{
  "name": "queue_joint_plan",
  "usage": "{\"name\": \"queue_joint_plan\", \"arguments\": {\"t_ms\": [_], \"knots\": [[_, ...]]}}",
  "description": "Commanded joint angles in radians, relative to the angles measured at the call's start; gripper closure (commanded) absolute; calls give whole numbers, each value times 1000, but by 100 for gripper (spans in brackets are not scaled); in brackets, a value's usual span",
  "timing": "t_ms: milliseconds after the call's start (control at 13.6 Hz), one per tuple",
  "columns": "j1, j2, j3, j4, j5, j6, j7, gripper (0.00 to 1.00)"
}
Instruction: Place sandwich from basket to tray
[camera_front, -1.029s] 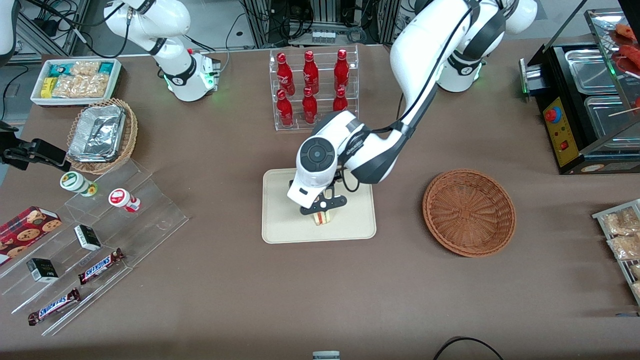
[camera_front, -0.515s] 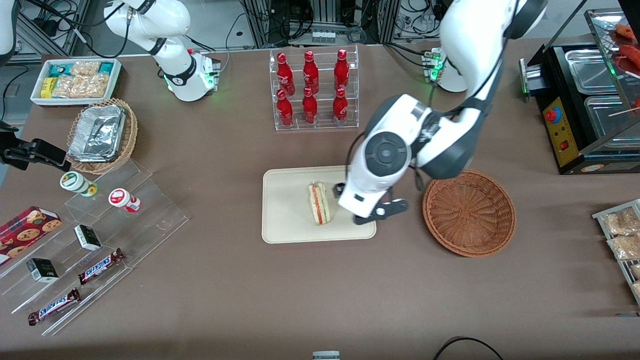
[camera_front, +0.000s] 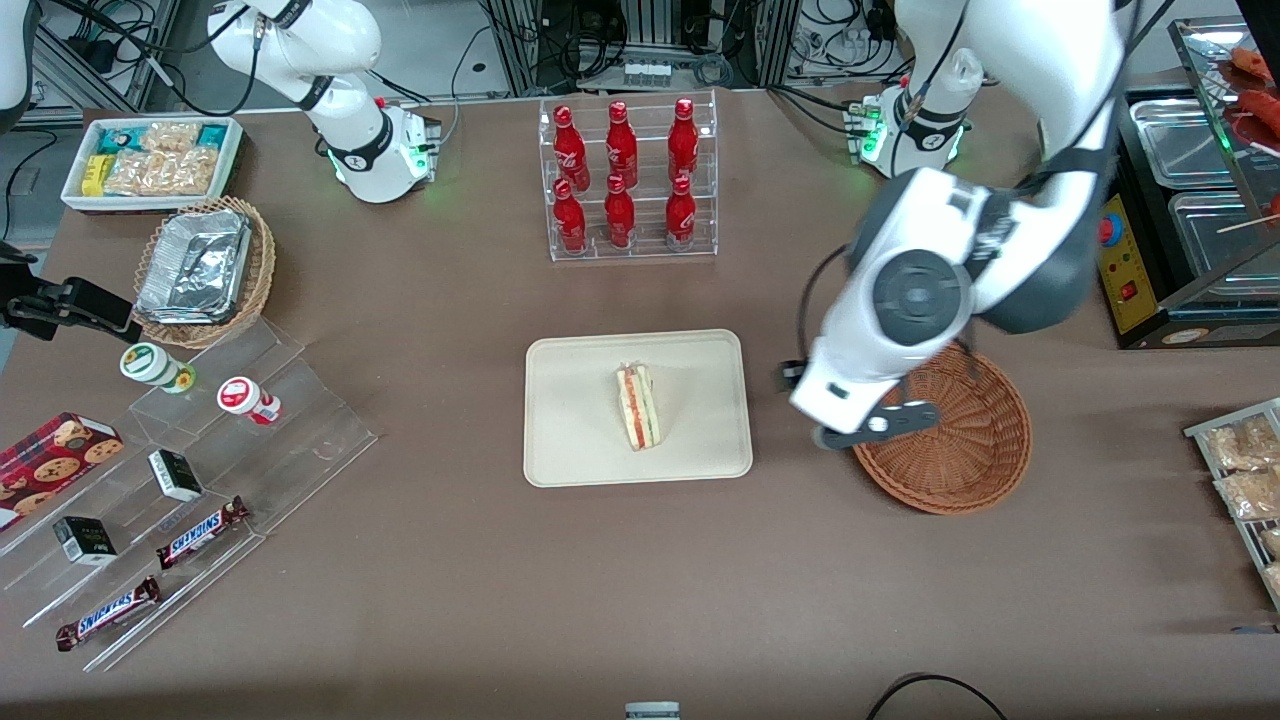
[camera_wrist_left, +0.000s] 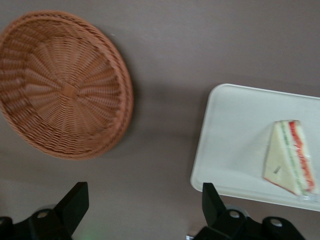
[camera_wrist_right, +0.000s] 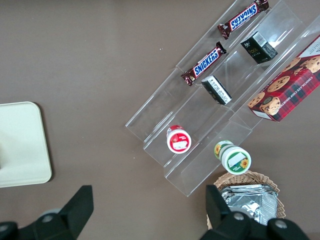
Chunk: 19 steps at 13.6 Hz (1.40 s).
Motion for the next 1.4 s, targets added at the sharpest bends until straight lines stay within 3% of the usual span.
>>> {"name": "queue_joint_plan", "arguments": {"t_ms": [0, 368, 809, 1324], "knots": [[62, -112, -10, -141, 1, 43, 112, 0], [167, -230, -9, -241, -2, 11, 333, 0], [306, -336, -18, -248, -48, -153, 549, 0], [318, -448, 37, -239, -36, -250, 671, 0]]}}
